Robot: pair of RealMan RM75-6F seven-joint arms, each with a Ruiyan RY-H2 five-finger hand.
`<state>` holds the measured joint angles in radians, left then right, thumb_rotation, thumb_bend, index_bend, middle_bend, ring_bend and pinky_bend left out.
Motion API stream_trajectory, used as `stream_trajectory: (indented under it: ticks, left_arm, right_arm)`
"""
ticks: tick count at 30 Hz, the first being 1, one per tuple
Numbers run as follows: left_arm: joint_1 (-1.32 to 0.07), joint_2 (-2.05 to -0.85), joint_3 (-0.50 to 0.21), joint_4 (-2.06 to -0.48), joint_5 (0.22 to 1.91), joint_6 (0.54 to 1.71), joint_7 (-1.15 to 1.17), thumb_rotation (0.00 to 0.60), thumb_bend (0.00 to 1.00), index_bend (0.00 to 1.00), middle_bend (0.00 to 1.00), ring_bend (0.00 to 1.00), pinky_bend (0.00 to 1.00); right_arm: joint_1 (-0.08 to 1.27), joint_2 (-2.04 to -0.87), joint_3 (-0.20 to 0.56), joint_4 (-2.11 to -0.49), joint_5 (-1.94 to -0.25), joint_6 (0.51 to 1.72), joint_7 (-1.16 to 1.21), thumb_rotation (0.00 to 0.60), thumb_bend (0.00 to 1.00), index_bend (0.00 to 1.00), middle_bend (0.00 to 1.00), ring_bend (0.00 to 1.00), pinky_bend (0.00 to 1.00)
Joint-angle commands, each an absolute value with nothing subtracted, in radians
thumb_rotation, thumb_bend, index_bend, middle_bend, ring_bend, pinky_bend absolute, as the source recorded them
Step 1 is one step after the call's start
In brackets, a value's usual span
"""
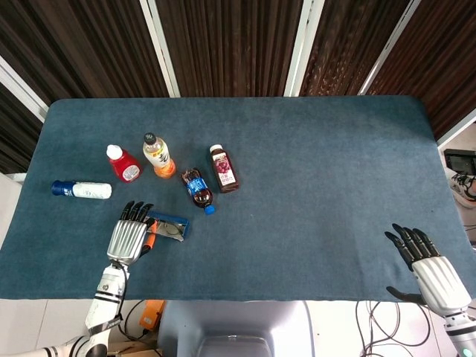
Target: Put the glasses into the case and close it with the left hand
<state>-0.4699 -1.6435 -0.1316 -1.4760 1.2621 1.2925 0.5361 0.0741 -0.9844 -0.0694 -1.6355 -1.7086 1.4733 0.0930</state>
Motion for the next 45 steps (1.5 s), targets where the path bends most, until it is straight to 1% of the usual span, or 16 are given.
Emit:
stream_trajectory:
  ticks: [1, 6, 15, 18, 20, 23, 29, 33, 35, 38, 41, 42, 43, 45]
  left_arm:
    - [-0.514, -1.681, -0.19, -1.456, 1.183, 1.235, 0.582, 0.6, 0.42, 0.67, 0.19, 0.12, 0.13]
    - [-0.542, -1.722, -0.221, -1.397, 1.143, 1.238, 0.638, 0.6, 0.42, 0.67, 0.2, 0.13, 0.14]
    - [-0.566, -1.757, -0.248, -1.316, 1.089, 1.21, 0.623, 0.6, 0.42, 0.66, 0.2, 0.14, 0.14]
    - [-0.572, -1.761, -0.252, -1.296, 1.078, 1.201, 0.614, 0.6, 0.42, 0.57, 0.2, 0.14, 0.14]
    - [-0.574, -1.762, -0.254, -1.287, 1.071, 1.193, 0.604, 0.6, 0.42, 0.45, 0.19, 0.14, 0.14]
    - [-0.578, -1.761, -0.255, -1.276, 1.054, 1.181, 0.607, 0.6, 0.41, 0.35, 0.18, 0.13, 0.13]
    - [-0.587, -1.753, -0.263, -1.283, 0.996, 1.16, 0.649, 0.6, 0.4, 0.23, 0.14, 0.1, 0.13]
    - [-0.586, -1.743, -0.259, -1.299, 0.999, 1.17, 0.642, 0.6, 0.4, 0.21, 0.13, 0.1, 0.13]
    - [-0.576, -1.725, -0.254, -1.333, 1.019, 1.19, 0.625, 0.6, 0.4, 0.19, 0.12, 0.1, 0.13]
    - [-0.535, -1.667, -0.221, -1.425, 1.122, 1.264, 0.546, 0.6, 0.4, 0.15, 0.1, 0.09, 0.13]
    - [-0.462, -1.562, -0.15, -1.546, 1.25, 1.351, 0.445, 0.6, 0.39, 0.12, 0.07, 0.06, 0.12]
    - [-0.436, -1.524, -0.123, -1.582, 1.287, 1.377, 0.411, 0.6, 0.39, 0.11, 0.06, 0.04, 0.11]
    - [-0.397, -1.468, -0.08, -1.627, 1.339, 1.411, 0.361, 0.6, 0.39, 0.1, 0.04, 0.02, 0.09]
    - [-0.338, -1.387, -0.008, -1.666, 1.423, 1.465, 0.279, 0.6, 0.39, 0.07, 0.01, 0.0, 0.05]
  right_arm:
    - [0.074, -0.983, -0.069, -1.635, -1.707, 1.474, 0.098, 0.6, 0.24, 0.0, 0.0, 0.0, 0.0]
    - [0.075, -0.98, -0.067, -1.633, -1.705, 1.476, 0.106, 0.6, 0.24, 0.0, 0.0, 0.0, 0.0]
    - [0.074, -0.979, -0.066, -1.632, -1.702, 1.478, 0.107, 0.6, 0.24, 0.0, 0.0, 0.0, 0.0]
    - [0.074, -0.98, -0.066, -1.633, -1.701, 1.477, 0.103, 0.6, 0.24, 0.0, 0.0, 0.0, 0.0]
    - [0.074, -0.981, -0.065, -1.633, -1.7, 1.476, 0.101, 0.6, 0.24, 0.0, 0.0, 0.0, 0.0]
    - [0.074, -0.981, -0.065, -1.634, -1.699, 1.475, 0.099, 0.6, 0.24, 0.0, 0.0, 0.0, 0.0]
    - [0.073, -0.981, -0.066, -1.634, -1.701, 1.477, 0.1, 0.6, 0.24, 0.0, 0.0, 0.0, 0.0]
    - [0.073, -0.981, -0.066, -1.633, -1.702, 1.478, 0.101, 0.6, 0.24, 0.0, 0.0, 0.0, 0.0]
    - [0.074, -0.981, -0.066, -1.633, -1.702, 1.477, 0.1, 0.6, 0.24, 0.0, 0.0, 0.0, 0.0]
    - [0.074, -0.98, -0.066, -1.633, -1.701, 1.476, 0.102, 0.6, 0.24, 0.0, 0.0, 0.0, 0.0]
    - [0.076, -0.981, -0.064, -1.633, -1.697, 1.472, 0.1, 0.6, 0.24, 0.0, 0.0, 0.0, 0.0]
    - [0.076, -0.982, -0.065, -1.633, -1.697, 1.471, 0.098, 0.6, 0.24, 0.0, 0.0, 0.0, 0.0]
    - [0.076, -0.983, -0.065, -1.633, -1.696, 1.469, 0.093, 0.6, 0.24, 0.0, 0.0, 0.0, 0.0]
    - [0.077, -0.987, -0.065, -1.634, -1.695, 1.463, 0.082, 0.6, 0.24, 0.0, 0.0, 0.0, 0.0]
